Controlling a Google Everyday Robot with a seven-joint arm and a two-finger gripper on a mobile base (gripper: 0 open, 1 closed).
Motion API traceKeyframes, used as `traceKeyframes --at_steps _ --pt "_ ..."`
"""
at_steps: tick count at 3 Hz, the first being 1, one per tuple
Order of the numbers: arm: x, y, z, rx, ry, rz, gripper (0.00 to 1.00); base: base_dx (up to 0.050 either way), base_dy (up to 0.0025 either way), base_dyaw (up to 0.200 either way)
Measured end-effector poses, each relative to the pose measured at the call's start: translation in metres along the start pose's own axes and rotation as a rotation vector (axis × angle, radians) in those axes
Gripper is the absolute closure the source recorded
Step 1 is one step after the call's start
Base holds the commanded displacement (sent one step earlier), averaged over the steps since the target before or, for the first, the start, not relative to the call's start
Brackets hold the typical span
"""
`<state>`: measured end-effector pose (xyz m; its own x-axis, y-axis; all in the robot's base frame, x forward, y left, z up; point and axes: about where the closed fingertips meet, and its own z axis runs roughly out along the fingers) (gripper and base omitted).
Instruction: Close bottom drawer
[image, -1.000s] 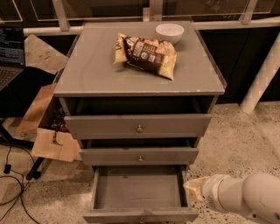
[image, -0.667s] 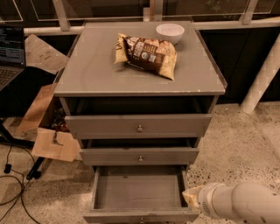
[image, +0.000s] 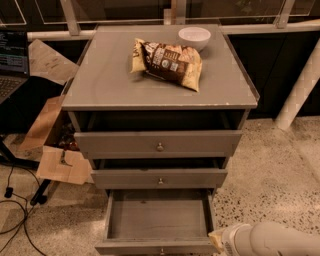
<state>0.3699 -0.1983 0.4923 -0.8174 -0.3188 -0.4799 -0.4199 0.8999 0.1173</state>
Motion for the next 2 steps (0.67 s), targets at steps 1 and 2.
traceKeyframes --at_steps 1,2 --pt "0.026 -0.005 0.027 0.009 0.053 0.030 1.00 0.000 0.00000 0.000" --pt "0.041 -0.006 0.048 0.000 0.088 0.035 1.00 0.000 0.00000 0.000"
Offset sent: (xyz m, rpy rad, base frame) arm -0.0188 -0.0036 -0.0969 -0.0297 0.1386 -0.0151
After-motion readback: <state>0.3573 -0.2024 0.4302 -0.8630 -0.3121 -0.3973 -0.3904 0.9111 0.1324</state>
